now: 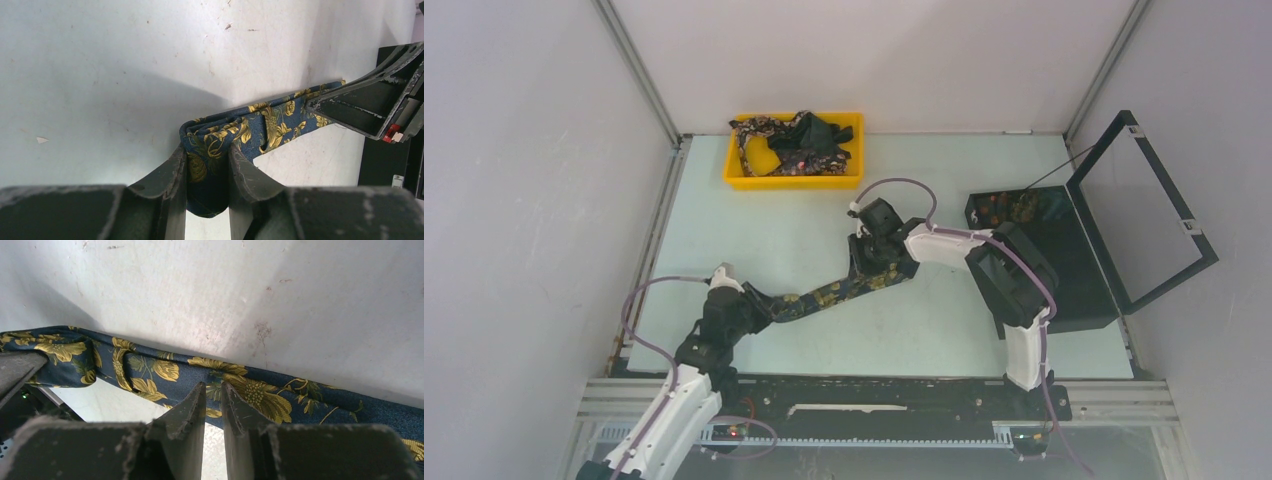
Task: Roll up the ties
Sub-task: Roll the tie at the center of the board.
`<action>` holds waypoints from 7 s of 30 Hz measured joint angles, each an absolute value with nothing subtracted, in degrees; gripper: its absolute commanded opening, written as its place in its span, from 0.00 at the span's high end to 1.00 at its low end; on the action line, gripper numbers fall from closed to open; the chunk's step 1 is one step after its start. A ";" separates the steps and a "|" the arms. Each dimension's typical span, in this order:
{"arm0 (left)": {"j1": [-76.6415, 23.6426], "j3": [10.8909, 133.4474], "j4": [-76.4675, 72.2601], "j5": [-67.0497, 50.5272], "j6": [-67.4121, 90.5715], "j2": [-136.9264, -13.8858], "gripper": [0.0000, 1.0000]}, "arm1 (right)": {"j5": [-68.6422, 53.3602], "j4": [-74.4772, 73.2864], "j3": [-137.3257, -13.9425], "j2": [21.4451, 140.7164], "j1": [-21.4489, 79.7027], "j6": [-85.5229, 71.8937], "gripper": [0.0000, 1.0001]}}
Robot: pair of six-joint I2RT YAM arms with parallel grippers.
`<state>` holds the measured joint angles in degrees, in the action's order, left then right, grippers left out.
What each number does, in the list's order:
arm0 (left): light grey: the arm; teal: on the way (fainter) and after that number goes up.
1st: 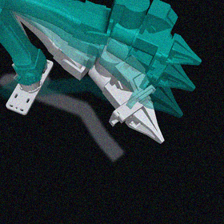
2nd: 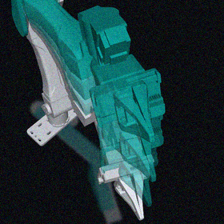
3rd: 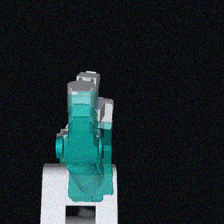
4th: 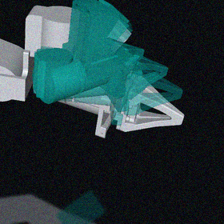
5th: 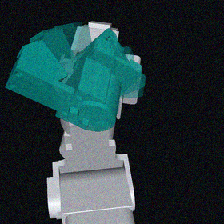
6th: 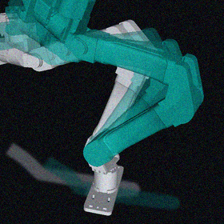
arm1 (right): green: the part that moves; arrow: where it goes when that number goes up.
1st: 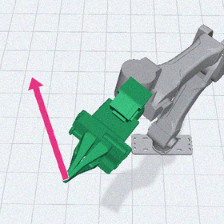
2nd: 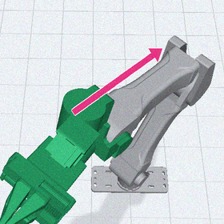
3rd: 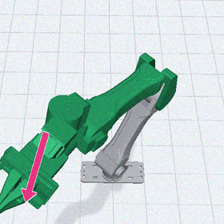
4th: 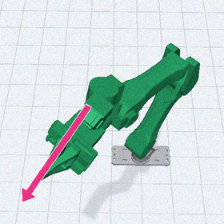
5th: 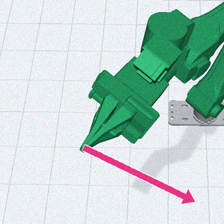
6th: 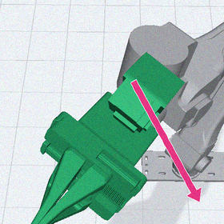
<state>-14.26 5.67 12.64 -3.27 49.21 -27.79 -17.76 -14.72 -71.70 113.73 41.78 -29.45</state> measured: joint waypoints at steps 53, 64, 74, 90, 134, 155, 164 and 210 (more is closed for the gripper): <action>-33.45 37.54 42.59 18.76 40.51 -60.36 1.00 | -26.26 -7.90 -82.21 122.26 57.12 -35.62 0.81; -39.03 42.72 46.48 23.03 40.45 -69.58 1.00 | -23.64 -8.84 -72.23 111.70 47.77 -35.11 0.82; -44.71 51.11 53.21 29.10 40.64 -82.54 1.00 | -20.21 -10.09 -67.31 106.61 42.61 -34.87 0.82; -51.29 62.00 61.36 34.15 42.04 -99.53 0.87 | -16.73 -12.23 -62.37 101.30 39.22 -34.30 0.83; -53.25 59.68 54.06 33.36 48.03 -88.77 0.16 | -12.82 -12.69 -50.04 96.29 43.46 -35.22 0.83; -53.10 55.00 54.08 38.65 49.89 -69.32 0.17 | -15.73 -6.04 -53.10 101.86 40.42 -34.17 0.84; -52.86 47.62 54.57 38.92 53.78 -54.57 0.19 | -17.17 -6.20 -60.27 107.39 38.65 -30.30 0.83; -52.10 32.23 60.58 39.86 69.60 -26.24 0.26 | -31.48 -18.13 -91.31 121.08 57.36 -28.08 0.78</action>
